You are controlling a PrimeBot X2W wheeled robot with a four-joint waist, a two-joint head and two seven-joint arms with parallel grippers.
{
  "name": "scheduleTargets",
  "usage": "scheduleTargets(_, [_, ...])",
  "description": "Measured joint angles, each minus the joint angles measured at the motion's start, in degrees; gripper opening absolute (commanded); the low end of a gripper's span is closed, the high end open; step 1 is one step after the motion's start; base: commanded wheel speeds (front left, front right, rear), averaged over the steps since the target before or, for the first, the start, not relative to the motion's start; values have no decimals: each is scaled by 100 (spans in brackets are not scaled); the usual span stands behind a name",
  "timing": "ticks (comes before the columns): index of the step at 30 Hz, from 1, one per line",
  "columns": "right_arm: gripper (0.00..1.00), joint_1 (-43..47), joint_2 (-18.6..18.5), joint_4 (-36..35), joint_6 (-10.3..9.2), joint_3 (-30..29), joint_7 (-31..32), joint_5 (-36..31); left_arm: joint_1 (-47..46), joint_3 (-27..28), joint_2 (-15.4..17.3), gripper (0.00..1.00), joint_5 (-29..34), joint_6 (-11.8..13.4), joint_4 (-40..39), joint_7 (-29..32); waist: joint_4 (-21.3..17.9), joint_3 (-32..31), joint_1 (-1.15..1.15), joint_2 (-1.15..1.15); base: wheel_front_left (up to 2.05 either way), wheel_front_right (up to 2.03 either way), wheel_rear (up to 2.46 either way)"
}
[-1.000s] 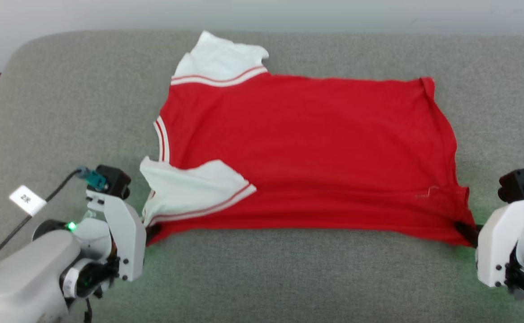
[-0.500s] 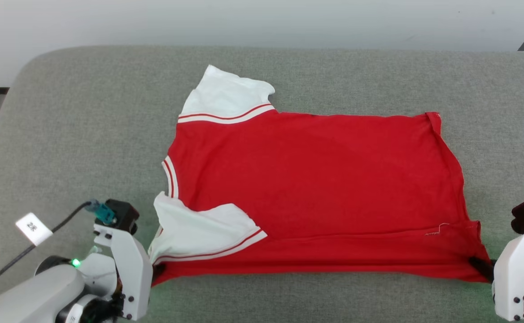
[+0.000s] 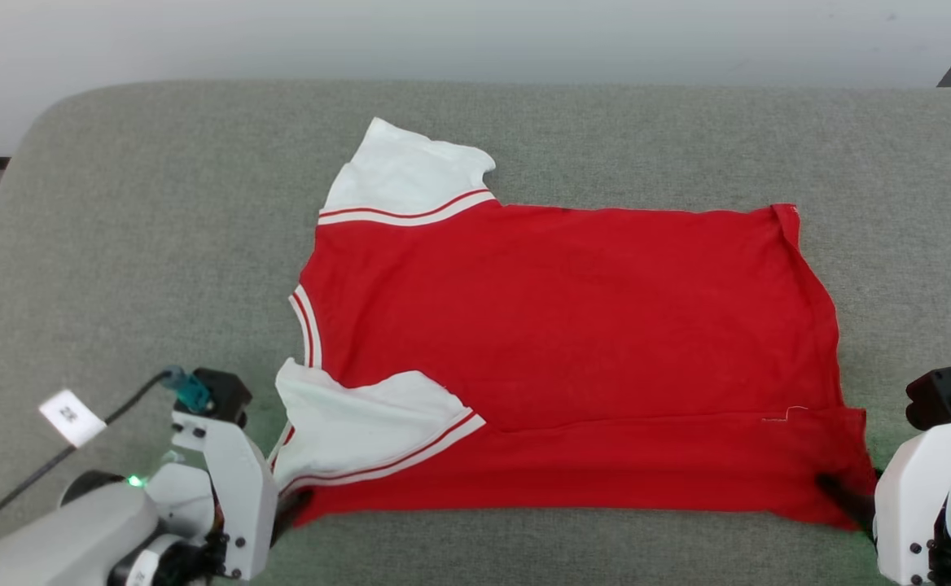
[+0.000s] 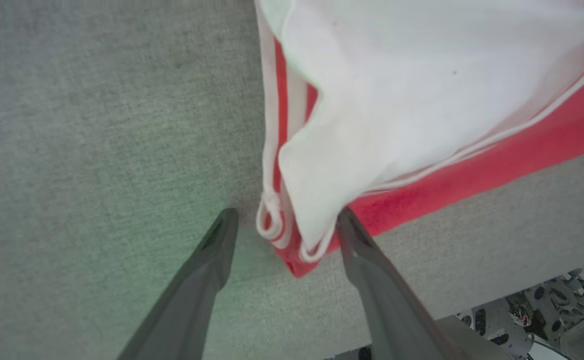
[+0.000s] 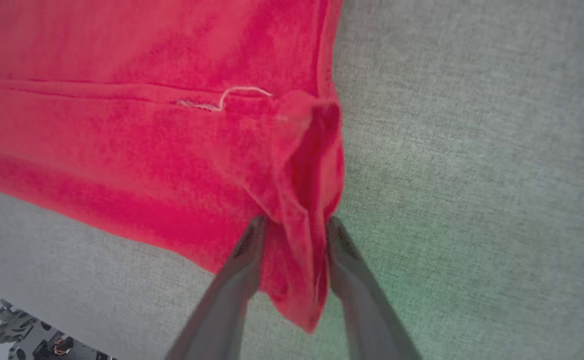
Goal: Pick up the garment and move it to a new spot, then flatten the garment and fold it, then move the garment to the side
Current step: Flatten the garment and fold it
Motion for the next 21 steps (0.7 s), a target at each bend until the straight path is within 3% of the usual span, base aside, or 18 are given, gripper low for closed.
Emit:
scheduleTargets(12, [100, -83, 240, -667, 0, -328, -261, -144, -606, 402, 536, 100, 82, 304, -676, 144, -201, 65, 0, 0, 0, 0, 0])
scheduleTargets(16, [100, -218, 285, -987, 0, -300, -751, -207, -991, 523, 605, 100, 290, 258, -726, 172, -326, 167, 0, 0, 0, 0, 0])
scheduleTargets(21, [100, -477, 593, -1357, -1, -337, -1867, -488, -1612, 721, 474, 100, 765, 138, -371, -148, -520, 332, 0, 0, 0, 0, 0])
